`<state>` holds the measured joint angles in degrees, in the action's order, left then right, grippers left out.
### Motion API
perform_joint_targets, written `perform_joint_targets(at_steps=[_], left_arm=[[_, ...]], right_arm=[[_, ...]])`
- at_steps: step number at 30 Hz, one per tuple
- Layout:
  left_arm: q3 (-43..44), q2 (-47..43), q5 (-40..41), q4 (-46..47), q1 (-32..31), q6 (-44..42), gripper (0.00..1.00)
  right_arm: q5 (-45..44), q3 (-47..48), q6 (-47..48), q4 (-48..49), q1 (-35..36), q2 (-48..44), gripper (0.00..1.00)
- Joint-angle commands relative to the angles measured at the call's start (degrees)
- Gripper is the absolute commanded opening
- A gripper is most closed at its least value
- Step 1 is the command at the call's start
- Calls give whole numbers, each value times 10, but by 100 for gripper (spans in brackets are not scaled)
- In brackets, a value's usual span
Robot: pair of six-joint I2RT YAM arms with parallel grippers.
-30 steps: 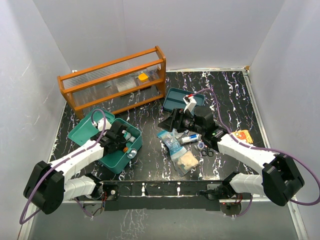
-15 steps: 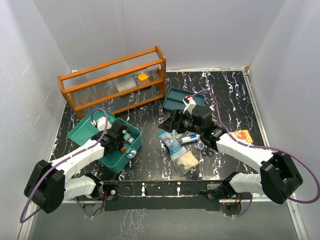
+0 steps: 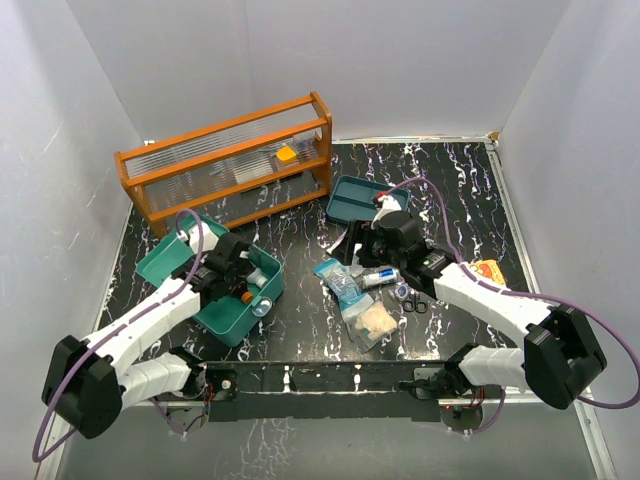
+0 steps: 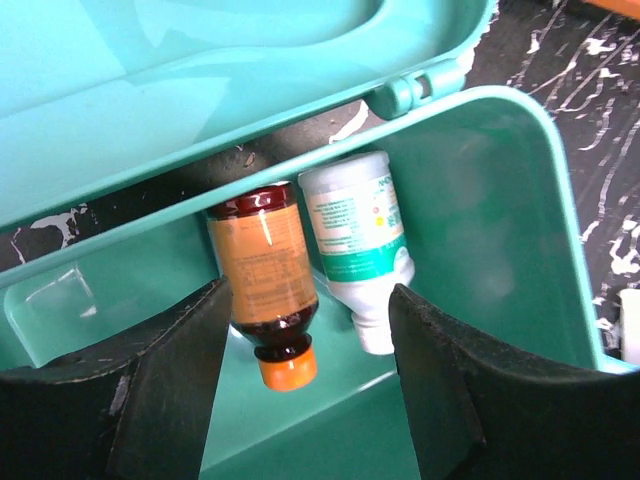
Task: Organize the medicine kit
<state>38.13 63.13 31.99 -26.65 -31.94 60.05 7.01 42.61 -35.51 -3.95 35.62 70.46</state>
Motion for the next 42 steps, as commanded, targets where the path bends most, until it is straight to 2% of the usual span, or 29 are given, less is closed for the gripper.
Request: perform_joint_targets(at_steps=[1,5,11,14,26,37,42], left_arm=[[40,-48,-15,-72,2,1,65],[61,-91,-59,-86,2,-23,72],[60,-146,-129,-45,2,-98,84],[56,-165,-160,-24,2,-140,88],[60,-202,-168,-21,2,-157,88],[44,-176,-299,48,3,-217,88],[43,-146,-314,49,2,-220,88]], right_arm=[[-108,22,75,-63,1,-27,72],[-100,32,105,-102,1,-19,73],[-11,45,133,-149,2,21,69],[10,46,134,-151,6,28,67],[-6,64,124,-171,35,89,62],[-35,96,124,-175,50,152,59],[-33,105,132,-174,55,178,56]])
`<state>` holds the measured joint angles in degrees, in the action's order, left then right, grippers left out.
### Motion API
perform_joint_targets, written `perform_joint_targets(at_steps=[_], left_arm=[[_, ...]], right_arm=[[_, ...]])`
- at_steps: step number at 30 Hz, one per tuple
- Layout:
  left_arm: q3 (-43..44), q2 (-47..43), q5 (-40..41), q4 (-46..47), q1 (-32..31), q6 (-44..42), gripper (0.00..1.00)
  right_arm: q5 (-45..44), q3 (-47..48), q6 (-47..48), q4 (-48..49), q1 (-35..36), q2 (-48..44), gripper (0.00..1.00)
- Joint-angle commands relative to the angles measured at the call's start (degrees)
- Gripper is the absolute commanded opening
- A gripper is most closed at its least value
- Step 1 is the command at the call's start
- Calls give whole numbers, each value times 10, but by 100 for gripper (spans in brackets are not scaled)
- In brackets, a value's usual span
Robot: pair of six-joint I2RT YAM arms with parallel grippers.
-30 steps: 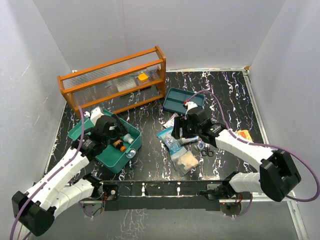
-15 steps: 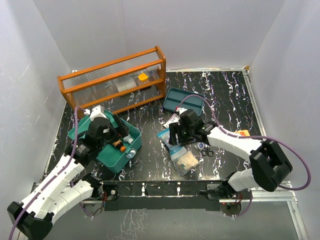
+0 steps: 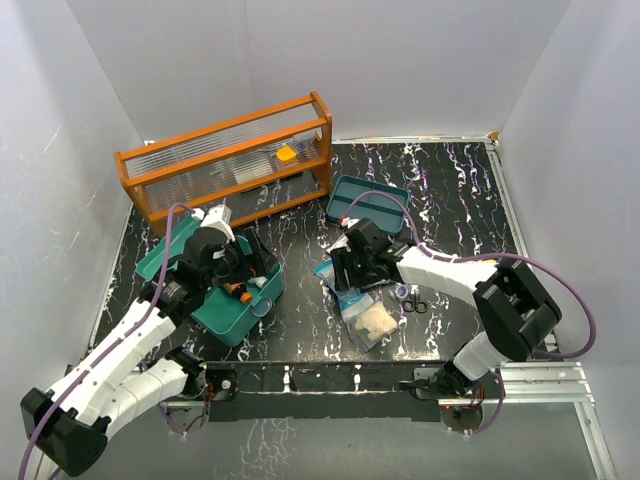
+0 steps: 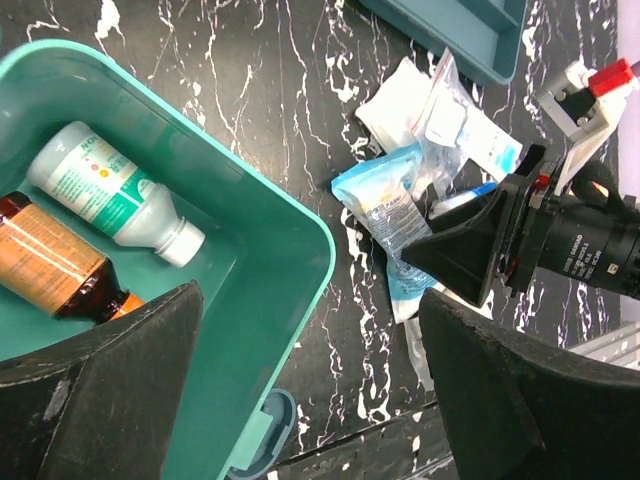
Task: Organize the medicine kit
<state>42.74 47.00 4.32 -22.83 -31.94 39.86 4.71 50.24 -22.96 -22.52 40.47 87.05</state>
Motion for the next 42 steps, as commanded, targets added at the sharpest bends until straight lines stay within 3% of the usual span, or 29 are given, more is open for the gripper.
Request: perform_joint_targets(at_steps=[1,12,24,33,42], left_arm=[[-3,21,-42,13,2,-18,88],[-21,78,-85,53,2,-26,87],[-22,131,-124,122,2,-31,83],[-4,185,-184,145,2,-36,76],[-2,198,-248,193,2,-44,76]], right_arm=[[-10,31,6,13,7,16,55],[-12,29,10,36,29,41,39],[-41,2,-29,111,30,-5,25],[-101,-42,-69,153,30,-88,20],[-115,-86,-74,165,30,-191,18]])
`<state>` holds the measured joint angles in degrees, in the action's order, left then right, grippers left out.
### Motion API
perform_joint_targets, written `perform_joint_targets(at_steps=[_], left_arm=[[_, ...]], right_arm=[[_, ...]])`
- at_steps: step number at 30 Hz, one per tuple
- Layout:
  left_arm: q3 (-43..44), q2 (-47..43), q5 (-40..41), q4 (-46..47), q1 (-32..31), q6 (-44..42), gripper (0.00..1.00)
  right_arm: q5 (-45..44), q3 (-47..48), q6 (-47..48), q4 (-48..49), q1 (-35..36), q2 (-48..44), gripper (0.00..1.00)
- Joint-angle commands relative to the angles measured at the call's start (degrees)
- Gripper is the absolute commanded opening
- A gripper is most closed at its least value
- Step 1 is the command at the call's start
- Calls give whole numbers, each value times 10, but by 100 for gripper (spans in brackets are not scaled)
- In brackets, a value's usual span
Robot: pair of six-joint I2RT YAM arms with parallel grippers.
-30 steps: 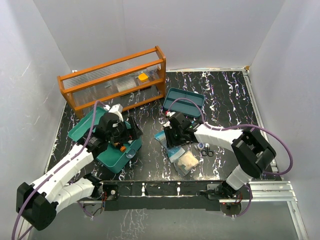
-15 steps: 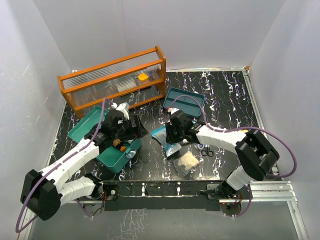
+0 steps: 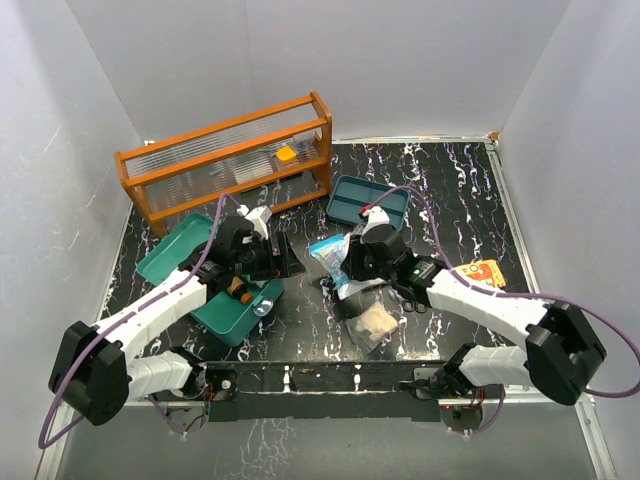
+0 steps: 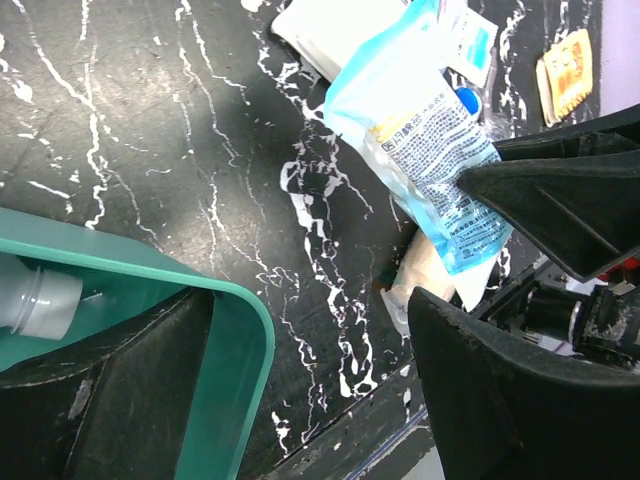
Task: Organize the medicine kit
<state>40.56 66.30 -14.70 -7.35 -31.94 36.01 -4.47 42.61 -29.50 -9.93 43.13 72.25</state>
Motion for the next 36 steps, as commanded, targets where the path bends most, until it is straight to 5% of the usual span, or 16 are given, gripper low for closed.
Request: perform_joint_targets(at_steps=[1,10,24,27,32,36], left_arm=[[18,10,-71,51,2,-2,76],[31,28,-84,80,2,14,76],[143,-56,90,-170,3,-66,81],[192,-97,181,-234,2,-88,80],[280,-171,481,-365,2,-61,80],[307,-235,565,-369,2,-59,81]], right_arm=[[-25,-11,-7,37,3,-53,19],[-28,47,6,-18,3,-90,19],[85,169,18,-26,3,-63,19],[128,184,18,-3,3,-41,19],[184,233,10,7,26,19,19],[195,292,20,-48,63,71,18]])
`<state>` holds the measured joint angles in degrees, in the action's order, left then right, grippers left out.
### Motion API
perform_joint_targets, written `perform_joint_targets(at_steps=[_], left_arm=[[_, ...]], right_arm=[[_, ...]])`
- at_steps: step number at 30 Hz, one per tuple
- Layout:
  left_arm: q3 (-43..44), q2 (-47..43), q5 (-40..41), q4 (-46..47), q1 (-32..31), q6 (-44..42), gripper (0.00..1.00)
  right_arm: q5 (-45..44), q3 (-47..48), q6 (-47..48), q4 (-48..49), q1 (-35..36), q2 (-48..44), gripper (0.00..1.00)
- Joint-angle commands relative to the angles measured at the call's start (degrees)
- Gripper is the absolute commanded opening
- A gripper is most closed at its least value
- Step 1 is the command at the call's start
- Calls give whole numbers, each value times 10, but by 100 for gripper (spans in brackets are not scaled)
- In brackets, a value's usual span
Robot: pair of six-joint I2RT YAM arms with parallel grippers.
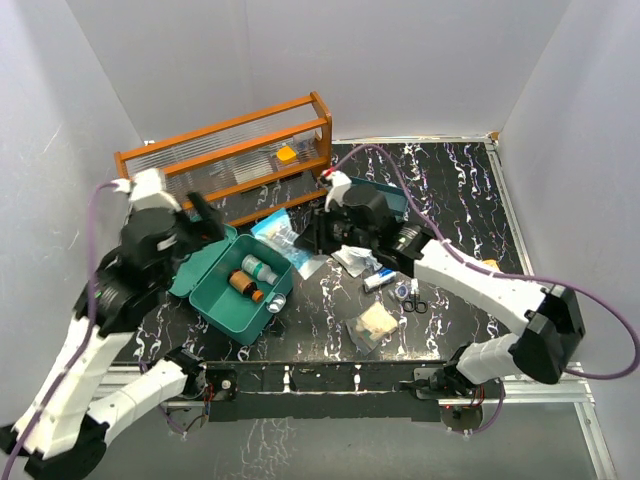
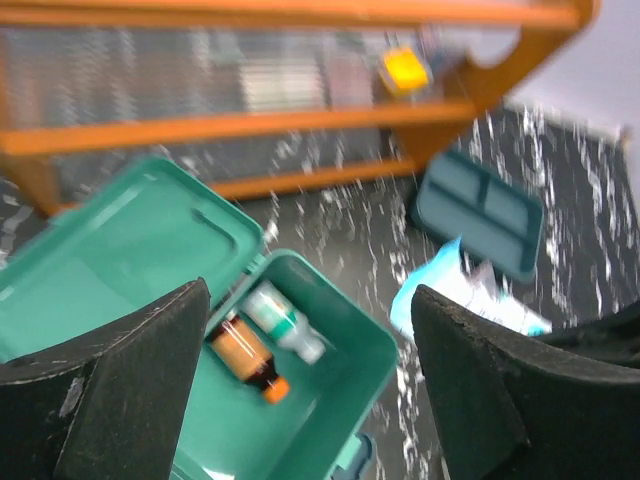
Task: Organize the medicine kit
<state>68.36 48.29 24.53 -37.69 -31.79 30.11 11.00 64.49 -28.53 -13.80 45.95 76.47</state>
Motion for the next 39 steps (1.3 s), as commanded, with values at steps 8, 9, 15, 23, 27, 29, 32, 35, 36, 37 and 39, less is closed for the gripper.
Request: perform_joint_targets(at_steps=[8,9,15,23,27,29,32,35,36,37,39], left_arm=[[28,-122,194,-40,1,5,81],[32,-121,194,-43,1,4,81],[38,-112,197,-45,1,-12,82],[33,-113,215,-36,1,-29,83],[36,-119,220,-44,1,-33,83],[36,-123,223,-48,1,-33,83],[34,-126,225,-53,1,-27,83],[29,-128,224,-54,1,-20,83],[28,-128,224,-54,1,-19,83],[27,-127,224,-53,1,-18,83],[24,-125,222,-52,1,-18,83]], right_arm=[[11,205,49,-176,122,146,19],[3,224,60,-198,130,159,19],[-23,312,103,-287,154,228,19],[-19,416,110,-312,162,342,19],[-9,456,110,-319,168,384,19],[-4,470,106,-318,171,401,19],[0,491,99,-315,176,422,18],[-5,516,93,-317,182,443,19],[-8,521,91,-317,184,448,19],[-9,525,87,-316,184,452,18],[-15,528,78,-310,186,457,19]])
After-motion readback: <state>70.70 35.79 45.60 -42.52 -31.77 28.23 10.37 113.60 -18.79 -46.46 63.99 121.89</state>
